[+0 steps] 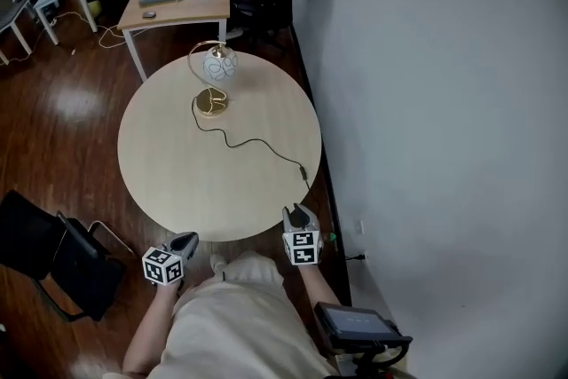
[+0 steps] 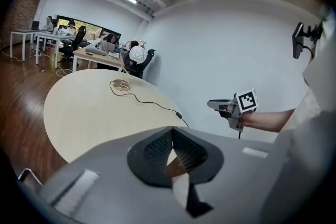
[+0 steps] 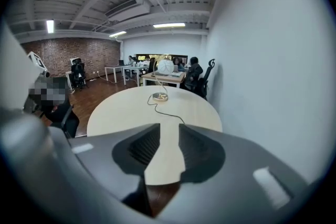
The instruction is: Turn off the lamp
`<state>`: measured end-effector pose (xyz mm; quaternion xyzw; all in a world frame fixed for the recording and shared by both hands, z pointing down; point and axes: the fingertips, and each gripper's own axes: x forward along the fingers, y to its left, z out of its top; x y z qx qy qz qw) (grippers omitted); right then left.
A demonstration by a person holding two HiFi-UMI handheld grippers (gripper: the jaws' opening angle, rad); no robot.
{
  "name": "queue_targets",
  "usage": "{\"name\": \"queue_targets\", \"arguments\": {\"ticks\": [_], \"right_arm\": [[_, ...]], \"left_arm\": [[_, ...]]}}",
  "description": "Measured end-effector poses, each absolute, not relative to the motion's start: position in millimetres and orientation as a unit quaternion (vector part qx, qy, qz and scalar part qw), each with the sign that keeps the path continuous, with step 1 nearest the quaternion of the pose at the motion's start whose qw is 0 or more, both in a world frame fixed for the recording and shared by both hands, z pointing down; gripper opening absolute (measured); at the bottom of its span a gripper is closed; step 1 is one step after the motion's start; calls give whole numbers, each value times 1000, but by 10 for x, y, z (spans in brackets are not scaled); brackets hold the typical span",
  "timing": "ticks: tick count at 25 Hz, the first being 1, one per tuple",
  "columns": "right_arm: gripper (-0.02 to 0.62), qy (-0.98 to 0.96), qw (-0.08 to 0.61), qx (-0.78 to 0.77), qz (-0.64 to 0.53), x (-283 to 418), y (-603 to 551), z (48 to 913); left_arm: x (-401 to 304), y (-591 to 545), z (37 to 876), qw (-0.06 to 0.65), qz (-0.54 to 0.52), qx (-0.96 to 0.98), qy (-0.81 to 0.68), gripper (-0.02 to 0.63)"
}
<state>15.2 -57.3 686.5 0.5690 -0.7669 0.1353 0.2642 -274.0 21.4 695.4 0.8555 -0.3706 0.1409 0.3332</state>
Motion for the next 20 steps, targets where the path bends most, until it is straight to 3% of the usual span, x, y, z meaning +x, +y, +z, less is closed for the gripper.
{"name": "queue_targets", "arguments": {"ticks": [17,20], "right_arm": [[112,-765,183,586,197,1443,1062,6702],[63,-766,163,591,194,1576,1210,6666]], "left_arm": [[-1341,1429,6812,309,190,872,-328,5],[-1303,1644,6838,308,186,868,-343,5]]}}
